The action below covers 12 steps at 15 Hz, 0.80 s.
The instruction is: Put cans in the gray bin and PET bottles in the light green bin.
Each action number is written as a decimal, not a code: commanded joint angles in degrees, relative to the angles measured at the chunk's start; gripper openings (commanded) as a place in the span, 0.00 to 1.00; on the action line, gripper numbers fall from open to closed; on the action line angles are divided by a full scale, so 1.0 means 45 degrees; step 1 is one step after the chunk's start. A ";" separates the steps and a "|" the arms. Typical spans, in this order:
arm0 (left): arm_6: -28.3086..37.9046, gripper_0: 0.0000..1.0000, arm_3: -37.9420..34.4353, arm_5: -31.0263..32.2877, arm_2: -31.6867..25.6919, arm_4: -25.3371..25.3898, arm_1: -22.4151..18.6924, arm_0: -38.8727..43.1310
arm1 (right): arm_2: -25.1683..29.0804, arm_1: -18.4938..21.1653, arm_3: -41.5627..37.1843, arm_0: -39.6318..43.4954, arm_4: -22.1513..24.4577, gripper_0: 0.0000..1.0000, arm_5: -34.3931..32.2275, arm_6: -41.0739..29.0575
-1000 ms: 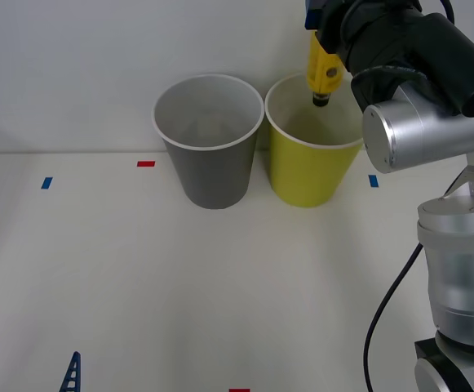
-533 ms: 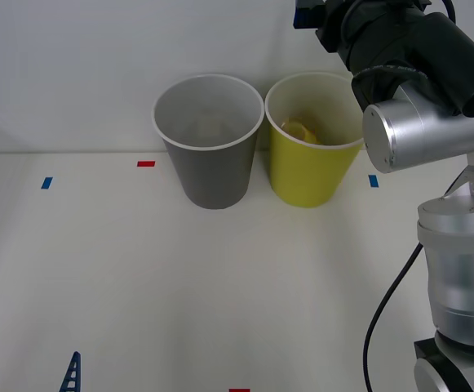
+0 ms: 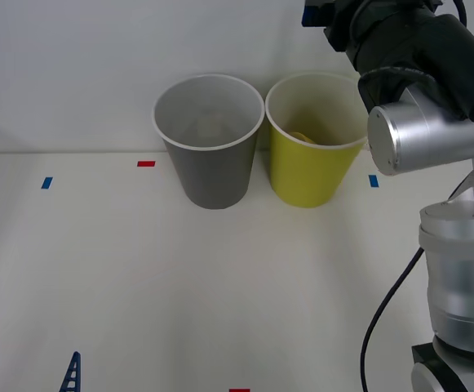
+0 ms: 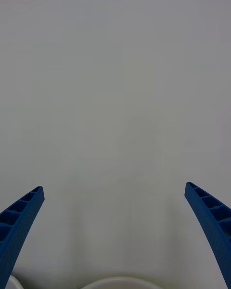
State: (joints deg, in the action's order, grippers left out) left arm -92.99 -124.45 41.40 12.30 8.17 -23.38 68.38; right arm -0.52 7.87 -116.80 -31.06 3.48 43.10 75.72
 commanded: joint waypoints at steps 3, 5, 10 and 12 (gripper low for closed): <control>0.0000 1.00 0.0000 0.0000 0.0000 0.0000 0.0000 0.0000 | 0.0155 0.0008 -0.3243 0.3407 0.0105 1.00 0.0011 -0.0010; 0.0000 1.00 0.0000 0.0000 0.0000 0.0000 0.0000 0.0000 | 0.0175 0.0028 -0.4259 0.4637 0.0144 1.00 -0.0087 0.0049; 0.0000 1.00 0.0000 0.0000 0.0000 0.0000 0.0000 0.0000 | 0.0390 0.0047 -0.4806 0.7919 0.0242 1.00 -0.2255 -0.0068; 0.0000 1.00 0.0000 0.0000 0.0000 0.0000 0.0000 0.0000 | 0.0448 0.0242 -0.4806 0.8954 0.0124 1.00 -0.3153 -0.0127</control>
State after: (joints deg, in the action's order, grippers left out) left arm -92.99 -124.46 41.40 12.30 8.17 -23.38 68.38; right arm 1.31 8.37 -138.43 6.95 4.28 31.08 75.33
